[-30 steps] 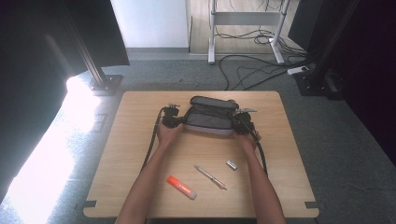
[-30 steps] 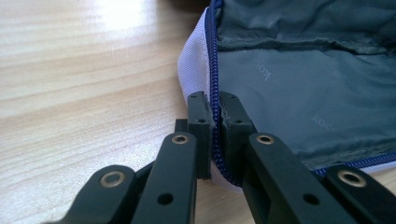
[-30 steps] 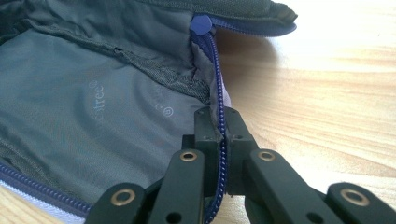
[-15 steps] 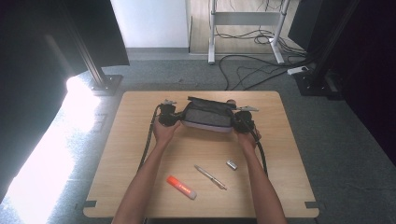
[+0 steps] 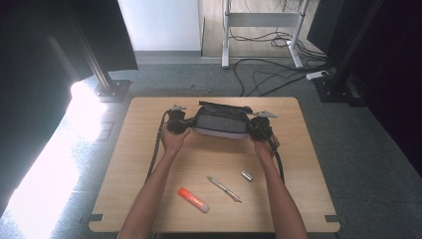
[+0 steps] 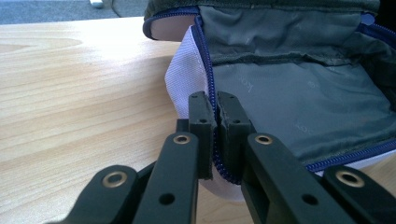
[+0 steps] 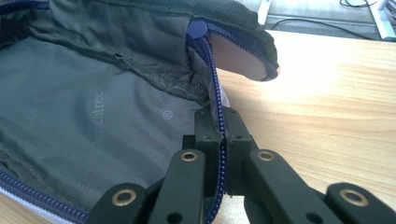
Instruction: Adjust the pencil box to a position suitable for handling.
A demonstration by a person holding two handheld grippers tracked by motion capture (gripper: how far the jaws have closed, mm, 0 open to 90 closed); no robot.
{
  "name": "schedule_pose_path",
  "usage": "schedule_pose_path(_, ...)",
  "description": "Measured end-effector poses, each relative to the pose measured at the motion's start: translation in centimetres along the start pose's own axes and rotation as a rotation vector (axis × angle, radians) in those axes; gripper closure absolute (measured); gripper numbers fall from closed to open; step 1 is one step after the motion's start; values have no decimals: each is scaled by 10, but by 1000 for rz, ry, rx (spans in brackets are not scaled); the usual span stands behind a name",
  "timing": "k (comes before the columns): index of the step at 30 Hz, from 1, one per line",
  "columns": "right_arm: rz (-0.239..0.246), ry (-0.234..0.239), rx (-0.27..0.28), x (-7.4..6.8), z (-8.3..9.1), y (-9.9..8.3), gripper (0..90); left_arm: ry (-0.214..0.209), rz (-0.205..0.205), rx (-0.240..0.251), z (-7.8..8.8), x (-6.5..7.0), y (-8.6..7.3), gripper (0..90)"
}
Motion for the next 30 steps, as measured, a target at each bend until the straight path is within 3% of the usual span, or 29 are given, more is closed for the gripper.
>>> schedule_pose_path(11,31,5,21,-5,10,4,867,-7,-11,6,11,3,-4,863)
schedule_pose_path(30,43,22,51,-15,17,4,867,-19,-20,28,26,2,-12,864)
Point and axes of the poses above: each handheld gripper's, and its own axes: z roughly backward along the jaws, y roughly out of its top, x roughly to its right, the point moved 1 cm from there along -z, roughly forward along the jaws, and after that the axes turned 1 degree about -x, right-handed, at the moved point
